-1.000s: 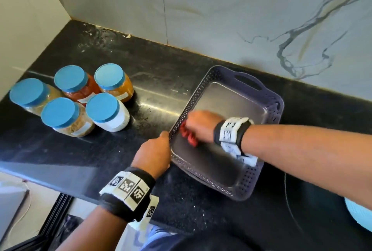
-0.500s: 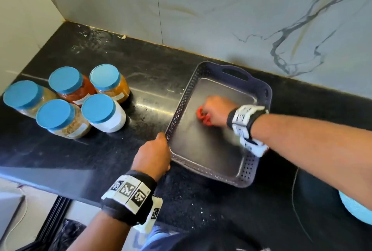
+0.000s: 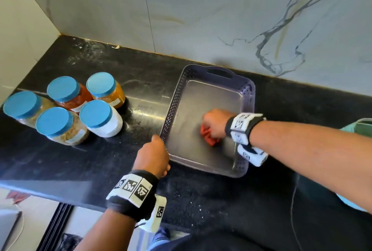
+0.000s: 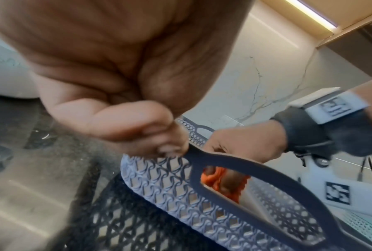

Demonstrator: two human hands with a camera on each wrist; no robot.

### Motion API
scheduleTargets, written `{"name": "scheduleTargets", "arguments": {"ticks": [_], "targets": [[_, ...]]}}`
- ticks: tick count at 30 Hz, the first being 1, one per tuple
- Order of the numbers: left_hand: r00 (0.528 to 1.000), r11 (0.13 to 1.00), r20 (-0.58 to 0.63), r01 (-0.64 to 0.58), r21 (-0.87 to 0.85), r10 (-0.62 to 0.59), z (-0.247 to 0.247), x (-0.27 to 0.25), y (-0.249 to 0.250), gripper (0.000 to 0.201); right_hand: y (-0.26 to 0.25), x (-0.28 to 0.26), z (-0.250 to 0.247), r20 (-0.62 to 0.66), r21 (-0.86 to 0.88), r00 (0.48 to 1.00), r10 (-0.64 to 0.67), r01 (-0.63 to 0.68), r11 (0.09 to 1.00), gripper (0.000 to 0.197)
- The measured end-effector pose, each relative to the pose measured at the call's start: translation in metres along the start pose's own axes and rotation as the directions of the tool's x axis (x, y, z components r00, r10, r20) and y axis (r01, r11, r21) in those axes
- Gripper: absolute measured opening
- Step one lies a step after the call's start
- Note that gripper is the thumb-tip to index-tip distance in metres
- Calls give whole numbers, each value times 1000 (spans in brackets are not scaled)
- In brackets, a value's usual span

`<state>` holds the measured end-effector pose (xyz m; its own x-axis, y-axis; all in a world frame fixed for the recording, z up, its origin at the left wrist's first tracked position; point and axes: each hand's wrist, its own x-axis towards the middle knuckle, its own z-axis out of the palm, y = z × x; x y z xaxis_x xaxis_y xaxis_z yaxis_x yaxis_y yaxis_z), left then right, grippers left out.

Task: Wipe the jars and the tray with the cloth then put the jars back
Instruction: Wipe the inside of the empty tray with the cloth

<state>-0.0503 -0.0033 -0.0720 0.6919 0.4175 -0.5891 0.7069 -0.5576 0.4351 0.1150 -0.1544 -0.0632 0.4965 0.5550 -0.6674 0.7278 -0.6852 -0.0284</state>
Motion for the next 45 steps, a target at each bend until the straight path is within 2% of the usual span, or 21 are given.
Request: {"name": "scheduleTargets", "arguments": {"ticks": [2, 4, 5, 7, 10, 12, 14, 16, 17, 19, 23, 27, 28, 31, 33, 35, 37, 39, 40, 43, 45], "targets": [[1000, 1000, 20, -2, 14, 2, 1, -1, -5, 14, 37, 4, -14, -70, -3, 972, 226, -227, 974, 12], [999, 999, 49, -22, 40, 20, 2, -5, -8, 13, 46, 6, -18, -72, -15, 951, 302, -303, 953, 20], [996, 996, 68, -61, 68, 56, 1, -8, -8, 21, 39, 6, -19, -45, 2, 953, 298, -298, 954, 20], [974, 986, 201, -125, 106, 102, -1, -14, -5, 39, 11, 6, -20, 4, 87, 977, 215, -214, 973, 11], [873, 995, 483, -98, 36, 68, -7, -19, 5, 45, -37, 9, -13, 95, 151, 995, -36, 21, 988, 9], [840, 989, 541, -111, 97, 41, -19, -12, 9, 54, -52, 10, -7, 86, 118, 989, -121, 111, 987, 12], [881, 973, 473, -123, 196, 17, -39, 1, 13, 61, -52, 3, -4, 4, 101, 993, -114, 113, 988, 9], [964, 921, 256, -162, 354, 71, -63, 23, 20, 57, -38, -6, -2, -46, 109, 999, -19, 24, 994, 13], [984, 893, 119, -171, 415, 132, -73, 36, 26, 53, -28, -11, 0, -50, 131, 998, 41, -34, 991, 15], [967, 883, -63, -198, 424, 248, -88, 64, 44, 52, -7, -21, 2, -35, 204, 988, 152, -142, 969, 20], [889, 817, -54, -392, 422, 455, -89, 108, 80, 60, 9, -43, 6, -98, 279, 951, 293, -256, 926, 14], [834, 690, 27, -474, 546, 552, -80, 118, 78, 44, 13, -50, 7, -157, 396, 911, 381, -295, 870, 23], [839, 684, 32, -464, 563, 543, -77, 112, 70, 37, 14, -49, 6, -160, 437, 902, 402, -300, 848, 24], [884, 709, 111, -434, 555, 454, -71, 96, 48, 27, 21, -42, 1, -156, 610, 862, 483, -301, 733, 28], [894, 741, 207, -446, 503, 398, -66, 88, 38, 44, 24, -35, -2, -155, 704, 822, 548, -297, 645, 20], [877, 768, 265, -479, 426, 400, -57, 85, 38, 63, 25, -26, -2, -145, 799, 768, 624, -281, 531, 17], [862, 807, 293, -497, 320, 414, -47, 81, 44, 71, 18, -13, 2, -82, 880, 736, 671, -263, 396, 11], [856, 842, 288, -495, 216, 429, -40, 79, 50, 68, 8, -2, 6, -5, 938, 718, 696, -238, 253, 3], [851, 846, 285, -500, 185, 441, -37, 78, 51, 63, 3, 3, 8, 18, 958, 715, 699, -212, 192, 7], [825, 810, 321, -543, 219, 466, -34, 75, 53, 46, -10, 18, 5, 97, 988, 679, 728, -153, 11, 15], [806, 788, 362, -566, 242, 468, -34, 71, 54, 38, -17, 28, -2, 147, 986, 641, 754, -159, -57, 15]]}}
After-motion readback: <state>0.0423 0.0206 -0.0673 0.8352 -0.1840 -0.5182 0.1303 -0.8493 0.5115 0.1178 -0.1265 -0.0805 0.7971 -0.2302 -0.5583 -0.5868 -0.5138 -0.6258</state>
